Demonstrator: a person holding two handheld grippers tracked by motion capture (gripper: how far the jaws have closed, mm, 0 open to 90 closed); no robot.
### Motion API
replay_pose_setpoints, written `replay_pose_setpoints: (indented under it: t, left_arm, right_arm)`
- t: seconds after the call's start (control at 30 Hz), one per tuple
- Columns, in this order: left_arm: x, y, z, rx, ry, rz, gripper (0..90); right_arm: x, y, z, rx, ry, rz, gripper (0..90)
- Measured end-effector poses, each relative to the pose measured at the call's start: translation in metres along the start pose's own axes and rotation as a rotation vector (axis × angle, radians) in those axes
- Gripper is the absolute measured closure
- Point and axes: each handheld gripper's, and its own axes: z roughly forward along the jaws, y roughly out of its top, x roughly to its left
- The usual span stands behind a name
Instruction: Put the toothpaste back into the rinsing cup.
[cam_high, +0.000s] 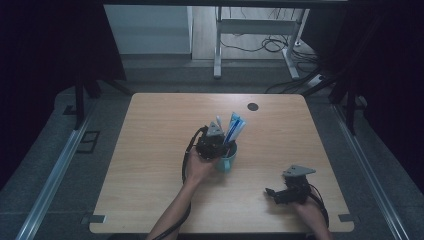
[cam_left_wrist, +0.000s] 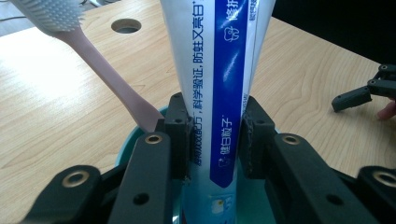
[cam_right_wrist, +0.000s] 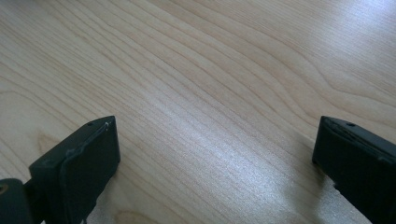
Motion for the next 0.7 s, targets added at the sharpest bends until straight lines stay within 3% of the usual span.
replay_pose_setpoints:
  t: [0.4, 0.7]
  left_arm:
    - [-0.0005, 0.0016, -0.0010, 0.014, -0.002, -0.005, 66.8]
    - [-0.0025, 0.0049, -0.0080, -0.008, 0.010, 0.003, 58.1]
  right_arm:
    - [0.0000, 0.0000, 0.0000, 0.000, 0.000, 0.000, 0.4]
    - [0.0000, 0.0000, 0.0000, 0.000, 0.000, 0.000, 0.4]
